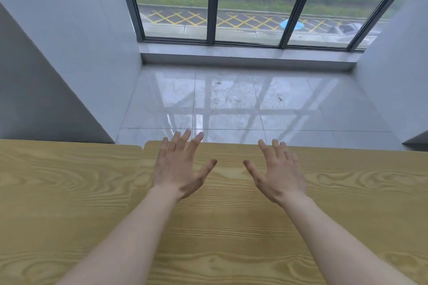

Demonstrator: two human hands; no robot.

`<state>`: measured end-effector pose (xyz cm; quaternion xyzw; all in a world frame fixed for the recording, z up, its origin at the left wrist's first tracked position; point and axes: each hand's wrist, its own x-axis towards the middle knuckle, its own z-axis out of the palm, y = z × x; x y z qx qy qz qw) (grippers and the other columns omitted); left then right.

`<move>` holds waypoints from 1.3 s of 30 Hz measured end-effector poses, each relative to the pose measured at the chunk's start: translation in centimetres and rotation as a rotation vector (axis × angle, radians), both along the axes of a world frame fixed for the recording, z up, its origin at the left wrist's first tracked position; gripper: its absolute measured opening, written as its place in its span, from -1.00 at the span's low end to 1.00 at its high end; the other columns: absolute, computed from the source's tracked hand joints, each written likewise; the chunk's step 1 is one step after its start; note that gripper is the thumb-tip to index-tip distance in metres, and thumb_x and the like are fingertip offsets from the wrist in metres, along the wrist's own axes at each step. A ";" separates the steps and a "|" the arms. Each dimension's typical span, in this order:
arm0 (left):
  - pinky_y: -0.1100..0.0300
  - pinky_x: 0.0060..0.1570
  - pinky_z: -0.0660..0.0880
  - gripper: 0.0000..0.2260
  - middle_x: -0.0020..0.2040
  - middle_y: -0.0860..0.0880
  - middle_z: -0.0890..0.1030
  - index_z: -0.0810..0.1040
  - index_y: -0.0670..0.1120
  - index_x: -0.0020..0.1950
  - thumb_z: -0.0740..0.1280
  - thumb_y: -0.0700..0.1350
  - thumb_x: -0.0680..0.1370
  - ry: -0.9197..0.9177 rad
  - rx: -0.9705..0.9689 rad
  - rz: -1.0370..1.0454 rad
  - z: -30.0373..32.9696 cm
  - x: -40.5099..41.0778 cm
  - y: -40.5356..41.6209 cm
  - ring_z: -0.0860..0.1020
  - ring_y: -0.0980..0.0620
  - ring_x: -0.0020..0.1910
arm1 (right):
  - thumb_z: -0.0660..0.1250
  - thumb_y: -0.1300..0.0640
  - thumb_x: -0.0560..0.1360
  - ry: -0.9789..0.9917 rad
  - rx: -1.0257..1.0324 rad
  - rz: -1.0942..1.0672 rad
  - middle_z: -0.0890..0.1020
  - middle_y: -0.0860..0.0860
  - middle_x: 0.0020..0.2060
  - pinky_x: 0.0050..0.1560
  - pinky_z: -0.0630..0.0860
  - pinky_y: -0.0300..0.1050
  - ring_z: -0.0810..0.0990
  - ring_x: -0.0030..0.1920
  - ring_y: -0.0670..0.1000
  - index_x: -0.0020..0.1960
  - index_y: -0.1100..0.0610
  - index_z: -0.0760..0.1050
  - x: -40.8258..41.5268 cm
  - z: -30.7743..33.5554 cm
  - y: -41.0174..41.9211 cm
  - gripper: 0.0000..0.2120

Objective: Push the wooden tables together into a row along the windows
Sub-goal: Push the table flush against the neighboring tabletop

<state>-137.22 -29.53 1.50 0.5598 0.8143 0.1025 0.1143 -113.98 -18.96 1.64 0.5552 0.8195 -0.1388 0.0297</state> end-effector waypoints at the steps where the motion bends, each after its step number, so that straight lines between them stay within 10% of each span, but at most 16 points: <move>1: -0.08 0.63 -0.22 -0.23 0.70 0.04 0.02 -0.03 0.23 0.66 -0.11 0.51 0.49 0.000 -0.011 -0.003 -1.1 0.3 1.2 -0.09 -0.01 0.68 | -0.10 -0.53 0.53 0.004 -0.003 0.000 0.03 0.06 0.69 0.65 -0.13 0.13 -0.13 0.68 0.07 0.68 -0.14 -0.01 -0.1 -1.1 1.2 -0.16; 10: -0.07 0.63 -0.21 -0.25 0.69 0.09 0.10 0.03 0.24 0.65 -0.10 0.51 0.51 0.014 -0.080 -0.030 -8.1 0.5 8.5 -0.07 0.01 0.68 | -0.30 -0.65 0.41 -0.068 0.054 -0.001 0.20 0.06 0.65 0.63 -0.22 0.17 -0.02 0.67 0.09 0.66 -0.14 0.09 -0.1 -8.2 8.1 -0.01; 16: -0.03 0.52 0.10 -0.34 0.41 0.10 0.49 0.31 0.23 0.54 -0.08 0.49 0.54 0.041 -0.104 -0.022 -8.5 0.8 8.4 0.36 -0.01 0.43 | -0.29 -0.64 0.42 -0.094 0.146 0.001 0.53 0.06 0.33 0.59 0.02 0.19 0.36 0.43 0.19 0.50 -0.10 0.38 -0.1 -9.0 8.0 -0.03; 39: 0.01 0.44 0.18 -0.34 0.23 0.16 0.54 0.39 0.26 0.39 -0.07 0.57 0.48 0.070 -0.052 -0.041 -8.2 1.4 7.5 0.41 0.03 0.29 | -0.17 -0.65 0.43 -0.085 0.188 0.003 0.54 0.08 0.18 0.50 0.18 0.17 0.40 0.30 0.19 0.29 -0.02 0.47 0.3 -8.5 7.0 -0.11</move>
